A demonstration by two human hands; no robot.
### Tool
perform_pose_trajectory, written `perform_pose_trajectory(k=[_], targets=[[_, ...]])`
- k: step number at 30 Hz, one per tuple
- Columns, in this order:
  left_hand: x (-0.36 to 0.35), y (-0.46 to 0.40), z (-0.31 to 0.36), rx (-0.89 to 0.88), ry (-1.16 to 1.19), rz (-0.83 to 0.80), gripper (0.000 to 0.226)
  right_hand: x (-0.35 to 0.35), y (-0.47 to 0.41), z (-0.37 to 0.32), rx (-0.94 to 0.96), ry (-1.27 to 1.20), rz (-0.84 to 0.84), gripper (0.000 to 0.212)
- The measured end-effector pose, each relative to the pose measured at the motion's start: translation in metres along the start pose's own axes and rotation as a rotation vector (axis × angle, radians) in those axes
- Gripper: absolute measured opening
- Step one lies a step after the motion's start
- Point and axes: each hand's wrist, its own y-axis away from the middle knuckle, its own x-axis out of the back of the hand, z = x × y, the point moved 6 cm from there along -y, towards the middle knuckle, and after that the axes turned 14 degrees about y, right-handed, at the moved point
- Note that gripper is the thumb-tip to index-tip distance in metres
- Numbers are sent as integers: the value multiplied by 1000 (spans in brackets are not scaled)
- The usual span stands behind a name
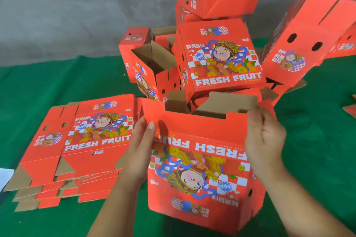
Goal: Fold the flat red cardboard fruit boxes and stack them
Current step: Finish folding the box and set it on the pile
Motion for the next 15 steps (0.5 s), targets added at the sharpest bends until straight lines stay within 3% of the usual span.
perform_pose_trajectory(k=[2,5,8,12,15], targets=[[-9,3,16,-89,88,-49,38,7,-7,-5,1,28,94,22],[-5,12,26,-93,168,-111,39,13,-16,-11,40,33,130,24],[5,22,30,-13,-70,-150,36,3,-16,4,14,73,7,31],[-10,39,23,84,-407,-397,19,5,-1,38,-162,305,-138,60],[-18,41,11,129,-542,-451,18,9,0,42,-335,474,-218,51]])
